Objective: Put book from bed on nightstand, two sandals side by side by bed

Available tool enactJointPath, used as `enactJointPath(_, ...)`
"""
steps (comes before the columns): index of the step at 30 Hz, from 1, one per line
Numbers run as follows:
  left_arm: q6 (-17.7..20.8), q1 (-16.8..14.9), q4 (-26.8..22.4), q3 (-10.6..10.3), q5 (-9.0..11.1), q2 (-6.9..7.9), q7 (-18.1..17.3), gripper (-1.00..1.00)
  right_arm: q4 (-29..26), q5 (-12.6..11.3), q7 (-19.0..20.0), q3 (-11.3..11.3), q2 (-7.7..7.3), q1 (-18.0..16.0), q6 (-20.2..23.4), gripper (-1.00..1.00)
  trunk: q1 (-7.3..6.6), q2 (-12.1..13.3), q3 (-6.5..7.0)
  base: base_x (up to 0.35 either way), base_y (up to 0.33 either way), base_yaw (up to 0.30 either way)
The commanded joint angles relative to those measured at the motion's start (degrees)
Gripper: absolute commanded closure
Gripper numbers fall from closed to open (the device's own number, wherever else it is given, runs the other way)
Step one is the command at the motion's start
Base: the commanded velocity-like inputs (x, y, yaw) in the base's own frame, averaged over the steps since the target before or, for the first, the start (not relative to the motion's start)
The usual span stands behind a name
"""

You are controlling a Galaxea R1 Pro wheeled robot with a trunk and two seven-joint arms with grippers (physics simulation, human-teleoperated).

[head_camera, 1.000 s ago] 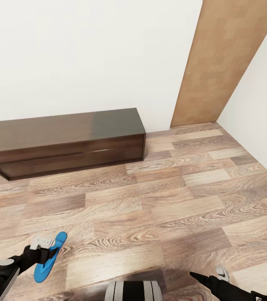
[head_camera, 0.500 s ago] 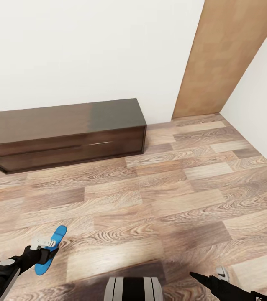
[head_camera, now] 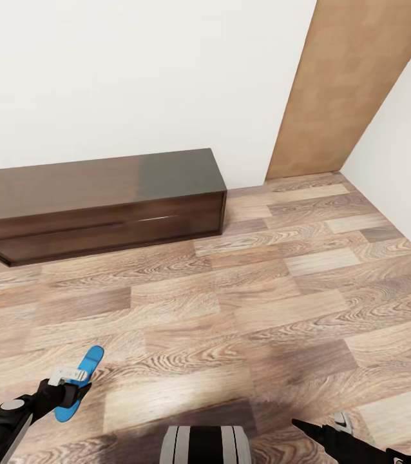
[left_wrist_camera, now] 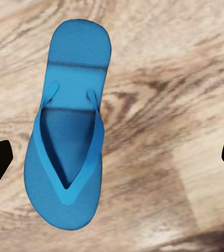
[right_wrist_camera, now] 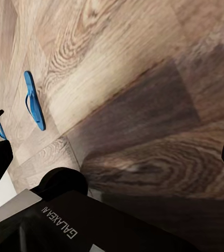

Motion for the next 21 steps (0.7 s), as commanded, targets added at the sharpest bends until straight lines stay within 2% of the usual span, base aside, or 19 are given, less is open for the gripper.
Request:
enactJointPath(1, 0.3, 0.0, -0.1, 0.2, -0.3, -0.05, -0.4, -1.0, 0.0, -0.3, 0.0, 0.0, -0.01, 0.0, 0.5, -1.0, -0.01, 0.0, -0.04, 0.0, 0.188, 0.0)
enactJointPath(5, 0.3, 0.0, -0.1, 0.2, -0.3, -0.08, -0.4, -1.0, 0.0, -0.3, 0.0, 0.0, -0.01, 0.0, 0.5, -1.0, -0.01, 0.0, -0.04, 0.0, 0.179, 0.0)
enactJointPath(17, 0.1, 0.0, -0.1, 0.2, -0.2, -0.15, -0.5, -1.0, 0.0, -0.3, 0.1, 0.0, -0.01, 0.0, 0.4, -1.0, -0.01, 0.0, -0.04, 0.0, 0.016, 0.0)
enactJointPath(21, 0.1, 0.0, 0.0, 0.1, -0.1, -0.14, -3.3, -1.0, -0.1, -0.3, 0.1, 0.0, -0.01, 0.0, 0.4, -1.0, -0.01, 0.0, -0.04, 0.0, 0.0, 0.0)
